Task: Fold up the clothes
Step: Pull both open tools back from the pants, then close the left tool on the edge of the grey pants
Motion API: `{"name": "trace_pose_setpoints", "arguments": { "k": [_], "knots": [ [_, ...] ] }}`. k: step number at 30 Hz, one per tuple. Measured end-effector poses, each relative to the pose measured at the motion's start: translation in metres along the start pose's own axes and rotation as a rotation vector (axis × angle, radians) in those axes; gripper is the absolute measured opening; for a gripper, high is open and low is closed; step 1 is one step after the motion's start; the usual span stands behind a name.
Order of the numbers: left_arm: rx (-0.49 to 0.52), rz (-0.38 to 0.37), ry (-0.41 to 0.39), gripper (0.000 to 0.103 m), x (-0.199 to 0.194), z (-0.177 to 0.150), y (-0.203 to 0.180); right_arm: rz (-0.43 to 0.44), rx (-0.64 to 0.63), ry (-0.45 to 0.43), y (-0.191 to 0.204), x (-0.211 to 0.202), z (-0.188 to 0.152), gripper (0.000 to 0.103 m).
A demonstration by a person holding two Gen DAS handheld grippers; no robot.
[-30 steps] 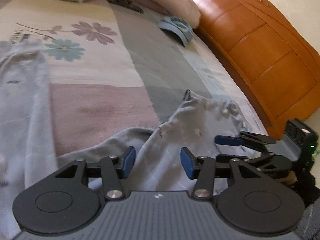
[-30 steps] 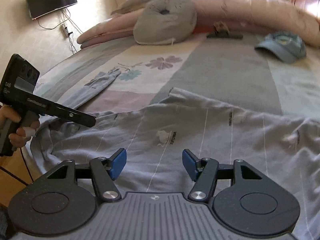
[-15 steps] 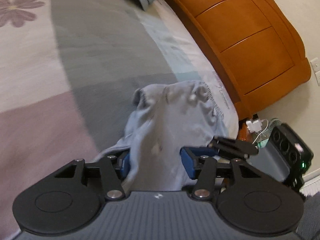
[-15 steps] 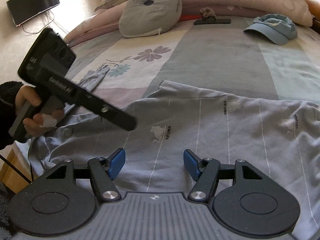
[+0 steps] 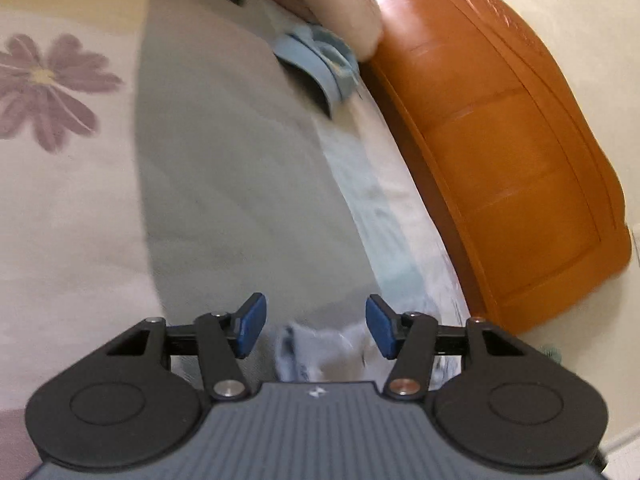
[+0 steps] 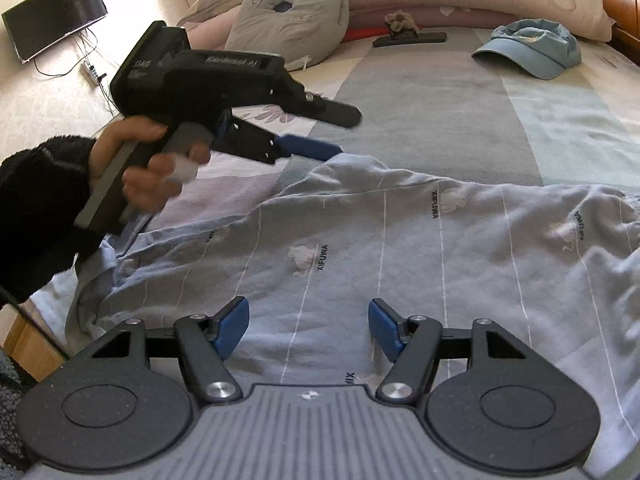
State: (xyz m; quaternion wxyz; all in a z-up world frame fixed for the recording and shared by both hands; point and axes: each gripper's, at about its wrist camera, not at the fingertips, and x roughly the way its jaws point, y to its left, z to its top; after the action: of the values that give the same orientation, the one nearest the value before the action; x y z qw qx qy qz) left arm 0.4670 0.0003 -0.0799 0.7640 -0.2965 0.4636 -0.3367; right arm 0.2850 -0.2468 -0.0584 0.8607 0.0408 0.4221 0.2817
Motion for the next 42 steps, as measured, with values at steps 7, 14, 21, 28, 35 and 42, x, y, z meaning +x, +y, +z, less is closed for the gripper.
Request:
{"name": "trace_pose_setpoints", "arguments": {
  "k": [7,14,21,28,35,42],
  "knots": [
    [0.123,0.054,0.023,0.055,-0.042,-0.026,-0.025,-0.001,0.018,-0.032,-0.004,-0.012,0.006,0.071],
    [0.293,0.229,0.077,0.039,-0.074,-0.076,-0.044,-0.028,-0.024,-0.056,-0.004,-0.027,0.020,0.071],
    [0.315,0.366,0.148,0.029,-0.104,-0.105,-0.028,-0.044,-0.015,-0.049,-0.016,-0.043,0.016,0.071],
    [0.383,0.397,0.181,0.000,-0.097,-0.104,-0.026,-0.034,0.016,-0.038,-0.018,-0.038,0.012,0.072],
    [0.465,0.430,0.102,0.000,-0.108,-0.098,-0.045,-0.030,0.012,-0.038,-0.010,-0.034,0.014,0.072],
    [0.390,0.459,0.111,0.001,-0.106,-0.095,-0.025,-0.034,0.009,-0.037,-0.009,-0.031,0.015,0.072]
  ]
}}
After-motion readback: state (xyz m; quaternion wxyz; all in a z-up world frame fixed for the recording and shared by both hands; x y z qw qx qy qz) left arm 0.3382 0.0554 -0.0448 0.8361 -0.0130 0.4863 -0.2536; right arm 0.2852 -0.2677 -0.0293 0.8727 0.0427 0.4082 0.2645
